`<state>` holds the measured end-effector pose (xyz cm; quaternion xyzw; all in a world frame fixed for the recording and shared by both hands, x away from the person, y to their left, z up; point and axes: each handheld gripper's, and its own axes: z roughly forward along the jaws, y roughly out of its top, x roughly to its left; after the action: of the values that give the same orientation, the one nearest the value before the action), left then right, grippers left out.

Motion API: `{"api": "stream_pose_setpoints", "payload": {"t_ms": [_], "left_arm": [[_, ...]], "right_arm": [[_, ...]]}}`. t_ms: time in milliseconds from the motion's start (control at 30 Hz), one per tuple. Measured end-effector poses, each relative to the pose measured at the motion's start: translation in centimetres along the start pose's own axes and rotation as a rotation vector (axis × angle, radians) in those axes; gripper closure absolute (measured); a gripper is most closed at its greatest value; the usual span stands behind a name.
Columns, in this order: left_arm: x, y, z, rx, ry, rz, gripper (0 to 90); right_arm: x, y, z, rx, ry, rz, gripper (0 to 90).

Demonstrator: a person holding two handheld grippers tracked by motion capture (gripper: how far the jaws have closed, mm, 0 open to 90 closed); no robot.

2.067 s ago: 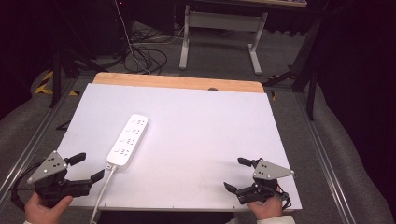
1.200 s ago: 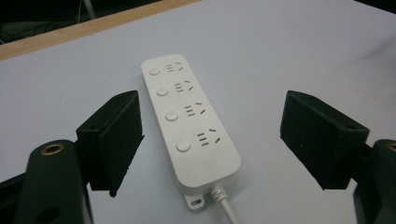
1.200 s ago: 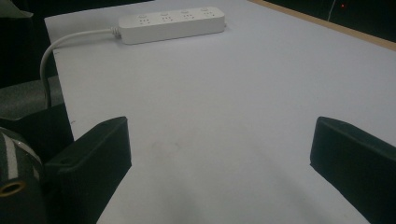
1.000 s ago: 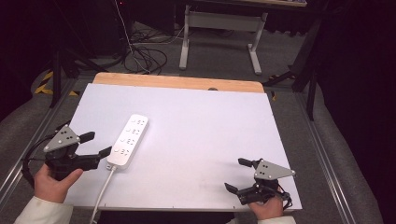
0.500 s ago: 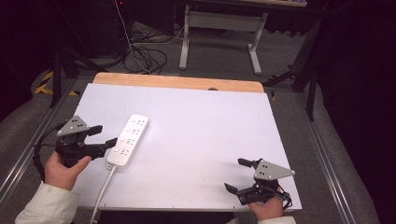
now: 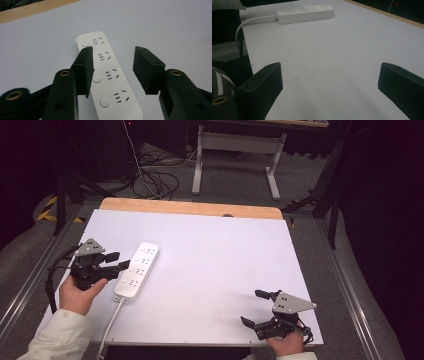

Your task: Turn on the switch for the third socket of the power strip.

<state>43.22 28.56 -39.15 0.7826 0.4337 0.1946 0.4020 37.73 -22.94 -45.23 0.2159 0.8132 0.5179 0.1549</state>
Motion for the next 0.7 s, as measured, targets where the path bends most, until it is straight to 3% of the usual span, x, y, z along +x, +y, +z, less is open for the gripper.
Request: {"api": "stream_pose_setpoints", "payload": {"t_ms": [100, 200, 267, 300, 367, 467, 700], "left_arm": [[0.3, 0.0, 0.2, 0.004, 0.002, -0.007, 65.0], [0.6, 0.0, 0.3, 0.014, 0.008, -0.013, 70.2], [0.8, 0.0, 0.4, 0.019, -0.009, -0.013, 78.1], [0.8, 0.0, 0.4, 0.019, -0.012, -0.009, 86.3], [1.0, 0.0, 0.4, 0.018, -0.026, -0.030, 89.9], [1.3, 0.2, 0.6, 0.018, -0.047, -0.056, 90.0], [2.0, 0.8, 2.1, 0.080, -0.067, -0.075, 90.0]], "right_arm": [[0.0, 0.0, -0.1, -0.003, 0.001, 0.000, 6.1], [0.0, 0.0, -0.1, -0.003, 0.002, 0.000, 6.3], [0.1, 0.0, -0.1, -0.004, -0.003, -0.004, 7.4], [0.1, 0.1, -0.2, -0.010, -0.002, -0.008, 8.3], [0.2, 0.1, -0.3, -0.019, -0.003, -0.015, 9.6], [0.2, 0.1, -0.4, -0.024, -0.004, -0.015, 10.5], [0.2, 0.1, -0.4, -0.020, 0.006, -0.015, 10.6]]}}
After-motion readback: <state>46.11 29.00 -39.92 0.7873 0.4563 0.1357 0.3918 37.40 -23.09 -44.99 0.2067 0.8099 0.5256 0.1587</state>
